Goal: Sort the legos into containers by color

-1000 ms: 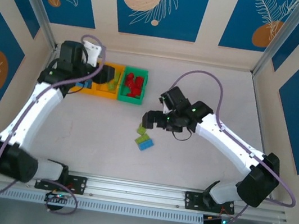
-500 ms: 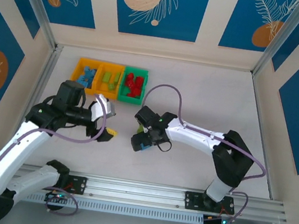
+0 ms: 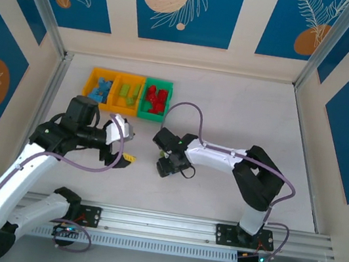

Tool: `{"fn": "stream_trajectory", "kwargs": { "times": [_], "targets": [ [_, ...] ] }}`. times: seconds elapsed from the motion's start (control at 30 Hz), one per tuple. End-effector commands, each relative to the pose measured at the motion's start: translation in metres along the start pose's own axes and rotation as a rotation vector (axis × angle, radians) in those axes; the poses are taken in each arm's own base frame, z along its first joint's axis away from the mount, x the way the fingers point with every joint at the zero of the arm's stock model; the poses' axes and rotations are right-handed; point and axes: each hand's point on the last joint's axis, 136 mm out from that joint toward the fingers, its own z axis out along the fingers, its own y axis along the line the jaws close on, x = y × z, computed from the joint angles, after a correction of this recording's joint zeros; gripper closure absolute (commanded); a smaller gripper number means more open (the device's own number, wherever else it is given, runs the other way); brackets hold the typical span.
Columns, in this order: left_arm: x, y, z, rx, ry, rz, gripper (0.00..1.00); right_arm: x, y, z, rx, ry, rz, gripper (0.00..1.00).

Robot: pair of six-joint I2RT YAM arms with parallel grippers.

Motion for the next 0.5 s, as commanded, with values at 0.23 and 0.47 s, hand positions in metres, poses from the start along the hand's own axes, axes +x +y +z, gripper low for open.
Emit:
{"fn": "stream_trajectory", "kwargs": {
  "times": [0.23,0.47],
  "targets": [
    [-0.043,0.06,-0.036,-0.36,-0.115,-0.326,0.0,-0.105,0.044,-0.161,-0.401,-0.497,0.092,0.5],
    [-0.019,0.107,-0.057,-0.6,-0.091,-0.794,0.0,-0.182,0.054,-0.195,-0.662,-0.443,0.305,0.57]
  ]
}}
